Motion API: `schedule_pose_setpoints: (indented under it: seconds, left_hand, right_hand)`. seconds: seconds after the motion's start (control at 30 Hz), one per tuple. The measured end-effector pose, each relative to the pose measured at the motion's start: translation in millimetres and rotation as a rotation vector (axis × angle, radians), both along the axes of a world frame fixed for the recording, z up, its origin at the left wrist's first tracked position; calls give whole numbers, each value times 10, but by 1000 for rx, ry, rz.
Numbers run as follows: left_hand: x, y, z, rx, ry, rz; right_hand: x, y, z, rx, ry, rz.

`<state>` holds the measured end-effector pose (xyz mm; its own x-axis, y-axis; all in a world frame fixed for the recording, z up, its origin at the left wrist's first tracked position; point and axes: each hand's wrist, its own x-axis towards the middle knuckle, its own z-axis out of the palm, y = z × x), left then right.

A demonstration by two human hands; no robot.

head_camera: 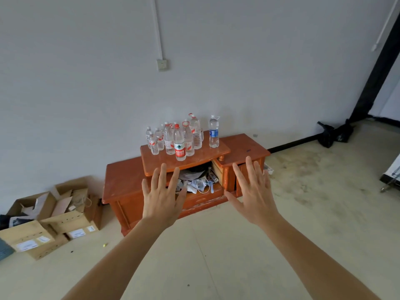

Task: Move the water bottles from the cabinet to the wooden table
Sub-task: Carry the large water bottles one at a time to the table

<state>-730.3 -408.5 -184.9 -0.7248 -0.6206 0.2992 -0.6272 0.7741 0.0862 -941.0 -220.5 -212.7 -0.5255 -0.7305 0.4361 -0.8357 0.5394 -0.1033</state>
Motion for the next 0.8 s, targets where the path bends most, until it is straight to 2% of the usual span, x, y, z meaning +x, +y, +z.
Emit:
schedule_pose_setpoints:
  seconds: [0.23,0.43,0.57,0.8]
  left_hand:
    - [-1721,-1008,-427,77,-37,46]
    - [-2722,-1903,-418,166,-57,182]
    - [-3021,-2411,-498,180,-45,217]
    - [-3471,-3620,-991,291,-23,314]
  right_hand:
    - [-1792,-1084,-326,8,-35,21]
    - [-3147,-2162,-164,67,-44,112]
    - [-3621,-2914,-153,95,-87,174]
    - [-4106,-4305,-571,183,-74,318]
